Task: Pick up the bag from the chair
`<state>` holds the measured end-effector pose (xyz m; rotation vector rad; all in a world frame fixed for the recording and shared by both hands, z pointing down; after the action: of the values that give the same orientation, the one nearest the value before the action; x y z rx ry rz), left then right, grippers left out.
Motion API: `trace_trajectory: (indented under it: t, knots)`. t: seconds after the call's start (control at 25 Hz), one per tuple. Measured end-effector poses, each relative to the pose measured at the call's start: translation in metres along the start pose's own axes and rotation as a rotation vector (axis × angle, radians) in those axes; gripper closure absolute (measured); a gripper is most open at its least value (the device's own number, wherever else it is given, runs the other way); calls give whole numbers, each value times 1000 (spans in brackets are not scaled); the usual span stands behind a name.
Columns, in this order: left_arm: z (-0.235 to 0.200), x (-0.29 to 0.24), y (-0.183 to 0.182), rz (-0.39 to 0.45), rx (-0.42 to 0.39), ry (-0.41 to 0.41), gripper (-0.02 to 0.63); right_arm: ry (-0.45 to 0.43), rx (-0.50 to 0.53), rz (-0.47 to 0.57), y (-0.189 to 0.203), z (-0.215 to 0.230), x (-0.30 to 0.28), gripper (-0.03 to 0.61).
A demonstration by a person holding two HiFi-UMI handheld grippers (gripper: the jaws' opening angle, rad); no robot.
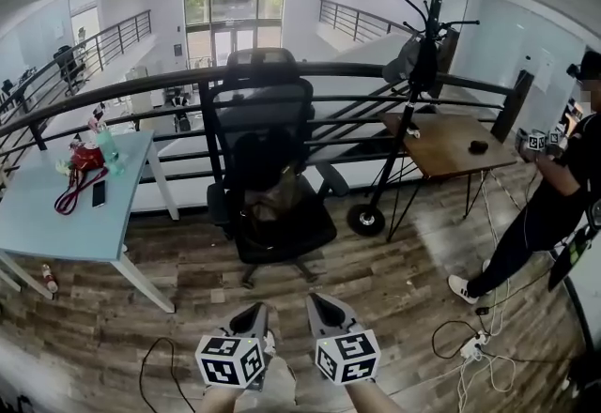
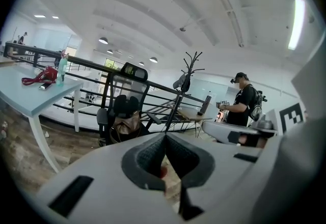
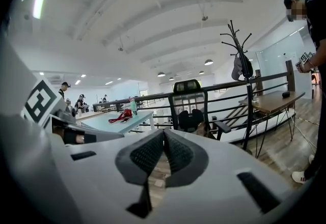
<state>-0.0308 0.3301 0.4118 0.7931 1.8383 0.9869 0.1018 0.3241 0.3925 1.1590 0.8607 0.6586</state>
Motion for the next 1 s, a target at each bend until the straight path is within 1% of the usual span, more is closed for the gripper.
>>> trace_trajectory:
  t: [0.28, 0.56, 0.72, 1.0]
  knots:
    - [-11, -43, -18, 1, 1, 5, 612, -2, 5, -6, -10, 26, -36, 578]
    - [-40, -95, -39, -1, -1, -10, 612, -8, -5, -13, -23, 54, -94, 578]
    - [-59, -128, -58, -6, 5, -12, 612, -12, 11, -22, -35, 70, -130, 578]
    - [-95, -181, -97, -17, 0, -14, 612, -16, 24, -10, -62, 92, -199, 578]
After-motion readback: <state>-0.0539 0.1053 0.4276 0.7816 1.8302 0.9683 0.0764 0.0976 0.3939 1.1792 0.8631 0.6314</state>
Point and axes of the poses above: the fingertips, and each gripper's own axes: x backward along the fingers, z to its right, y out of its underside, the point moved 4 cm from there along x, backward along the fingers, and after that the axes turned 5 degrees about -y, right-handed, at the moved point
